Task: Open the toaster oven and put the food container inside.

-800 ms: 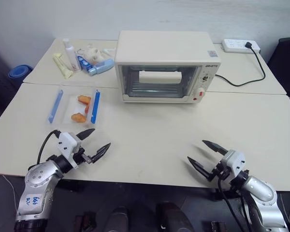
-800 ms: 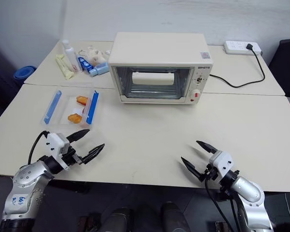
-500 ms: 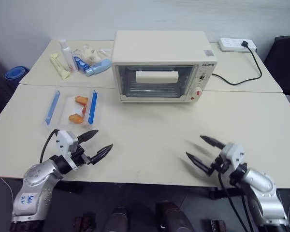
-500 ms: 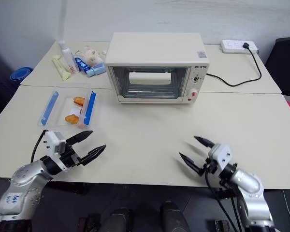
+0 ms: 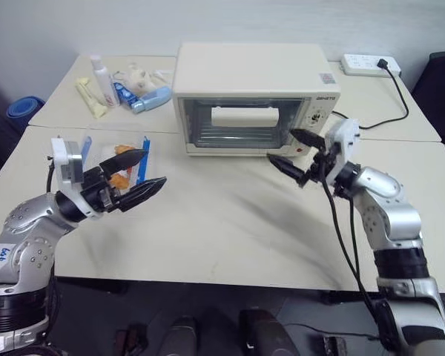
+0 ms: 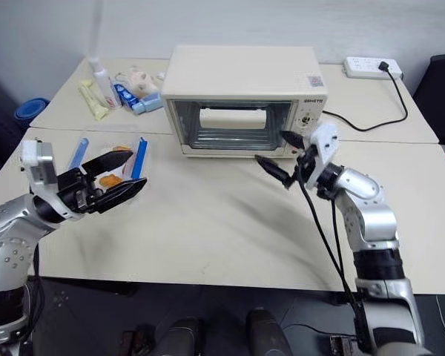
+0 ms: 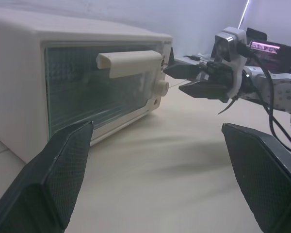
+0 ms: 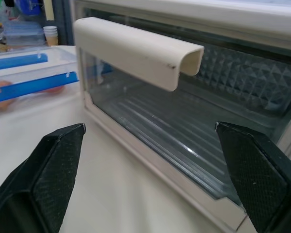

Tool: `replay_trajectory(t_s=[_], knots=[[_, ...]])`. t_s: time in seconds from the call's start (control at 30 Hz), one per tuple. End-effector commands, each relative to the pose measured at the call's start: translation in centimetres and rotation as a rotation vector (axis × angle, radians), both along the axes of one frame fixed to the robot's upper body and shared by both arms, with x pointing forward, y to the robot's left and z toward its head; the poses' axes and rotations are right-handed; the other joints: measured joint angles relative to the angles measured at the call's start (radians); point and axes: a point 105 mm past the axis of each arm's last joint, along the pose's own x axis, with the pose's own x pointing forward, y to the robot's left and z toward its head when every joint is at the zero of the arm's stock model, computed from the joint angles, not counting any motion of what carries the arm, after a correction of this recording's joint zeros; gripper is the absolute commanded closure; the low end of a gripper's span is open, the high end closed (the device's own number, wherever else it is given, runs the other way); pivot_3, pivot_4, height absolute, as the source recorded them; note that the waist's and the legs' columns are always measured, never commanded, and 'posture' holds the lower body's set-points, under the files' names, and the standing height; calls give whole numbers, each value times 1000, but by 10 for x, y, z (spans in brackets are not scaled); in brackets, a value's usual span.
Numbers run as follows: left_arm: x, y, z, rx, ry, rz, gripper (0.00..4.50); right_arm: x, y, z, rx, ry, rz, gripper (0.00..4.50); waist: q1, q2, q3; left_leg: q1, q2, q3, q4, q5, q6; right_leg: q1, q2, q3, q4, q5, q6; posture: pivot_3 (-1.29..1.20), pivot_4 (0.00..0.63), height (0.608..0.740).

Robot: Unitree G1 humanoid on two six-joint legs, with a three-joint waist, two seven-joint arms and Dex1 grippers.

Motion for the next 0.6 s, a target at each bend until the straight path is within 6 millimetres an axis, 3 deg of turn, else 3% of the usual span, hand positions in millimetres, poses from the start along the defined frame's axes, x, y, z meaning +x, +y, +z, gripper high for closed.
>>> replay_trajectory(t_s=[0.03, 0.17, 0.33, 0.5, 0.6], knots=[[-7, -5, 3, -14, -13, -8, 0, -1, 7, 16, 18, -64, 33, 36, 0, 0, 0, 0, 0, 0, -1, 0, 0, 0, 0, 0, 0, 0, 0, 0, 150, 740], [-6, -6, 0, -32, -12, 19, 0, -4, 20, 23, 25, -97, 79, 36, 1, 0, 0, -1, 0, 0, 0, 0, 0, 0, -1, -1, -1, 0, 0, 0, 150, 740], [-1, -3, -3, -28, -5, 59, 0, -22, 34, 19, -18, -125, 178, 36, 3, 0, 0, -1, 0, 1, 4, -1, 2, 0, -1, -1, 2, 0, 0, 0, 150, 740], [11, 6, 5, -29, -36, 114, 0, -48, 29, -14, -130, -96, 215, 36, 5, 0, 0, -1, 0, 0, 5, -2, 3, 0, 0, -1, 5, 0, 0, 0, 150, 740], [32, 9, 12, -39, -56, 169, 598, -58, 26, -32, -187, -75, 216, 0, 9, 0, 0, 0, 0, 0, 7, -2, 4, 1, 0, -1, 6, 0, 0, 0, 150, 740]])
